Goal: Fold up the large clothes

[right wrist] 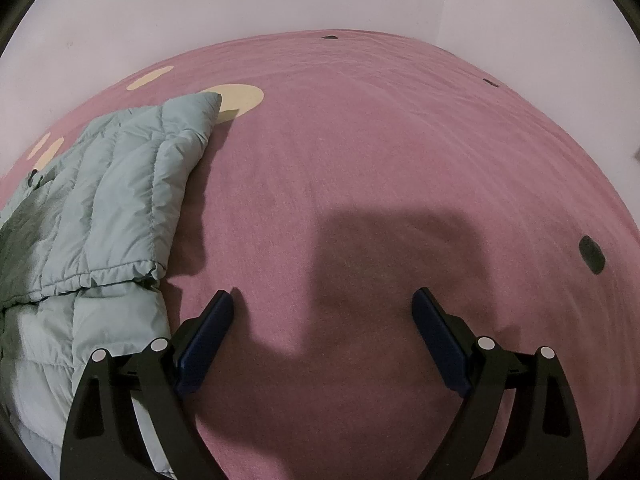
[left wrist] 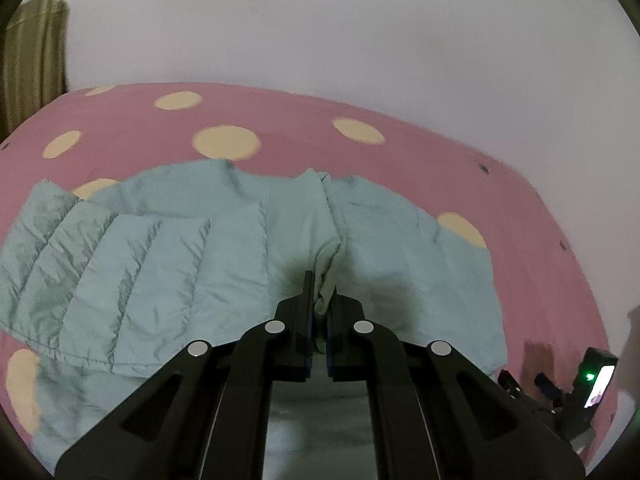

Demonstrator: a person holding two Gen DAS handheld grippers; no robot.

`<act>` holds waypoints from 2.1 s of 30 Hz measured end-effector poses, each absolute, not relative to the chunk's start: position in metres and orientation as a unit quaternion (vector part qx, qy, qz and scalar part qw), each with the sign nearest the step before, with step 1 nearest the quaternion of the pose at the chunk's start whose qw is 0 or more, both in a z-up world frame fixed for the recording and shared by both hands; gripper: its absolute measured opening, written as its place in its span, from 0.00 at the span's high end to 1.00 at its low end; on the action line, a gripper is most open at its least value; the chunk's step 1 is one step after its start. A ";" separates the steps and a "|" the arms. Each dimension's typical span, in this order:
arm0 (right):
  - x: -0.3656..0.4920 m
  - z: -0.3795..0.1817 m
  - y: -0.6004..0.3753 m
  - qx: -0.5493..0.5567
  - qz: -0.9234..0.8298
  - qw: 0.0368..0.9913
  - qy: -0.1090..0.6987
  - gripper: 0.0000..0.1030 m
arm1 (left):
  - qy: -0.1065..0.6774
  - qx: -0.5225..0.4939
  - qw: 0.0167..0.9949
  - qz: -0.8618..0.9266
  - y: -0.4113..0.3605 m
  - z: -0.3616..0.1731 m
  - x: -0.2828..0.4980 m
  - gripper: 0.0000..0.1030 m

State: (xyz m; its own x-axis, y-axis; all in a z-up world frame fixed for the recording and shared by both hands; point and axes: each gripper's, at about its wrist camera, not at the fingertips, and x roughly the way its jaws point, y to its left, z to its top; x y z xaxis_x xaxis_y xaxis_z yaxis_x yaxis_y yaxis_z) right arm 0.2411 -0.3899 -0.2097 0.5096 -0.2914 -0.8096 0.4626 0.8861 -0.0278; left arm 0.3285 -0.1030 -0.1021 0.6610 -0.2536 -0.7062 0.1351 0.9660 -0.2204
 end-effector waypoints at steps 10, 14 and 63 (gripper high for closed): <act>0.241 -0.210 -0.390 0.099 -0.216 0.864 0.444 0.12 | 0.440 -0.039 0.887 -0.134 -0.191 -0.145 0.336 0.96; 0.241 -0.210 -0.391 0.100 -0.215 0.864 0.443 0.12 | 0.444 -0.028 0.884 -0.145 -0.211 -0.152 0.337 0.96; 0.340 -0.170 -0.284 0.129 -0.075 0.866 0.477 0.91 | 0.412 -0.080 0.906 0.056 0.102 -0.145 0.327 0.45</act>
State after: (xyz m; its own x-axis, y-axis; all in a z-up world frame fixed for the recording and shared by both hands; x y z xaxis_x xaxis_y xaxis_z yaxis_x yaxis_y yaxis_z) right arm 0.3399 -0.2838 -0.1704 0.5330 -0.0064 -0.8461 0.2521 0.9558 0.1516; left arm 0.3265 0.1018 -0.1450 0.6551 0.0347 -0.7547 -0.1666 0.9810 -0.0995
